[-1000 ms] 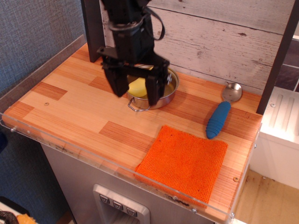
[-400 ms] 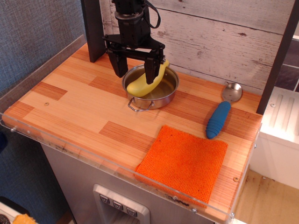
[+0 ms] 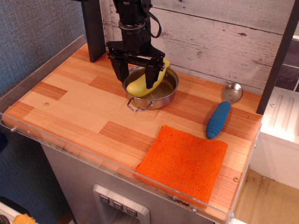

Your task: Place the banana on the orange towel

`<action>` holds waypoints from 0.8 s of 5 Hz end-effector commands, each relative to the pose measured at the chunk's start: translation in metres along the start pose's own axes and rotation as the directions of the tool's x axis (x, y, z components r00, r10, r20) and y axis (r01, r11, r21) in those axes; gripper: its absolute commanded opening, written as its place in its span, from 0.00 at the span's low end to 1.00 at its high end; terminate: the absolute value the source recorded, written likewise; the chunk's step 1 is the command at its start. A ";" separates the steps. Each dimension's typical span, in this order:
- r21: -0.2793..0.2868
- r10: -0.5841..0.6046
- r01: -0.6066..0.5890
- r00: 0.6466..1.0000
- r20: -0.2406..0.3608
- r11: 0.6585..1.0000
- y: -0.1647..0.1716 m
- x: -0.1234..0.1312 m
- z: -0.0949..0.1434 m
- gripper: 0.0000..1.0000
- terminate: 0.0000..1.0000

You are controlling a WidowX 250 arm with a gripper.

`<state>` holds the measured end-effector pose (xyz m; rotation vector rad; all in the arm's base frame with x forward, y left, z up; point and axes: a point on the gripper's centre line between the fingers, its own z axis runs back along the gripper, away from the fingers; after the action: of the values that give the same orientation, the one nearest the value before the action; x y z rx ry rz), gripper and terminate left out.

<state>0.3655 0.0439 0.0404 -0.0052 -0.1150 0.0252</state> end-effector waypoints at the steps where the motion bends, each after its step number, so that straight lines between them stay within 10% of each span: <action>1: 0.026 -0.032 0.031 0.998 0.049 0.999 -0.015 0.022 -0.006 1.00 0.00; 2: 0.036 -0.055 0.054 0.998 0.029 0.998 -0.026 0.024 -0.018 1.00 0.00; 3: 0.039 -0.060 0.060 0.998 0.016 0.997 -0.030 0.023 -0.024 0.00 0.00; 4: 0.032 -0.032 0.030 0.997 0.068 0.999 -0.032 0.027 0.004 0.00 0.00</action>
<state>0.3841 0.0117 0.0204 0.0199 -0.1010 0.0113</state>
